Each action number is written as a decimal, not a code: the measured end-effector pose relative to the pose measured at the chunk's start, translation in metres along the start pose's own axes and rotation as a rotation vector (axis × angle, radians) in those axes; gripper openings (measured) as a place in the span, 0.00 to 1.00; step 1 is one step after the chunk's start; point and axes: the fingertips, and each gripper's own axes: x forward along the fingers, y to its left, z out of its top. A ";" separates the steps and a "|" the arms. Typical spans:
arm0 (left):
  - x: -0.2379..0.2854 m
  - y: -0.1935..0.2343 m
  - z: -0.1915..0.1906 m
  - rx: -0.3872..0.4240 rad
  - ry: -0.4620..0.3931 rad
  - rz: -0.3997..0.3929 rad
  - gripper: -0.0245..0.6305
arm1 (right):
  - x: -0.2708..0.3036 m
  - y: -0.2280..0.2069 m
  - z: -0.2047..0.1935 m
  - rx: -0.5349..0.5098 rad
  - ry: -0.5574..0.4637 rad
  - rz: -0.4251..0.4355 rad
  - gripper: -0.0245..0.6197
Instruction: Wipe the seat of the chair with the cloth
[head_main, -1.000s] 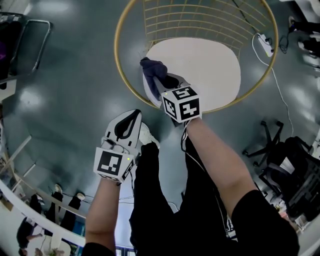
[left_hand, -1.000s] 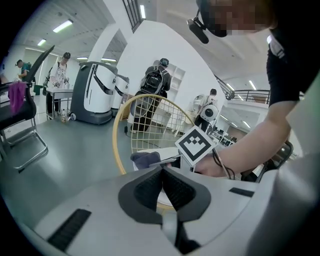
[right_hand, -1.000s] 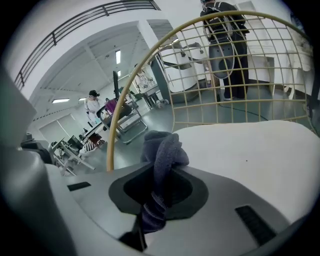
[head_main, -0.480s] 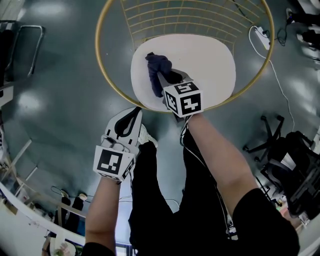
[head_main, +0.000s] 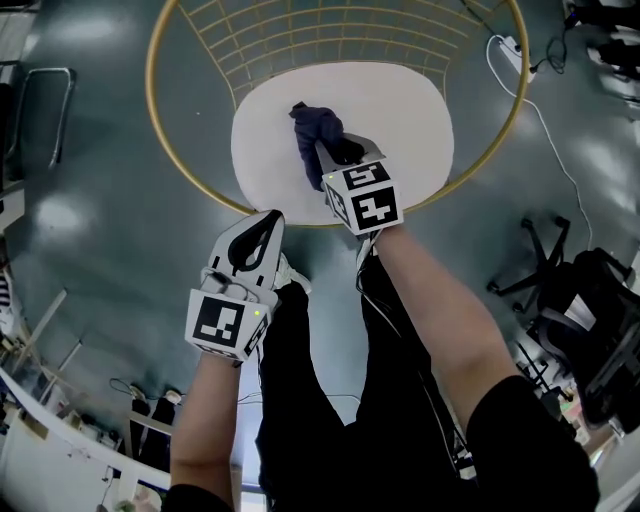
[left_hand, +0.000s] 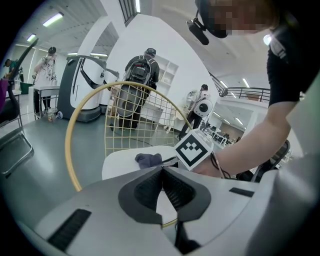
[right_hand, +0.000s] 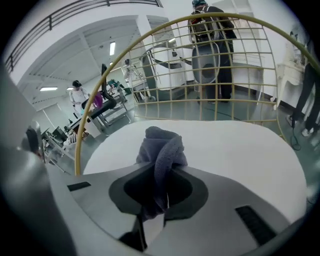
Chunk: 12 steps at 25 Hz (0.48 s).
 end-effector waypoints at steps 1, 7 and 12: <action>0.006 -0.003 0.001 0.003 0.001 -0.004 0.06 | -0.002 -0.014 -0.003 0.014 0.004 -0.022 0.13; 0.028 -0.025 0.008 0.024 0.016 -0.029 0.06 | -0.028 -0.077 -0.014 0.030 0.004 -0.133 0.13; 0.056 -0.054 0.014 0.042 0.032 -0.058 0.06 | -0.058 -0.134 -0.023 0.051 0.010 -0.225 0.13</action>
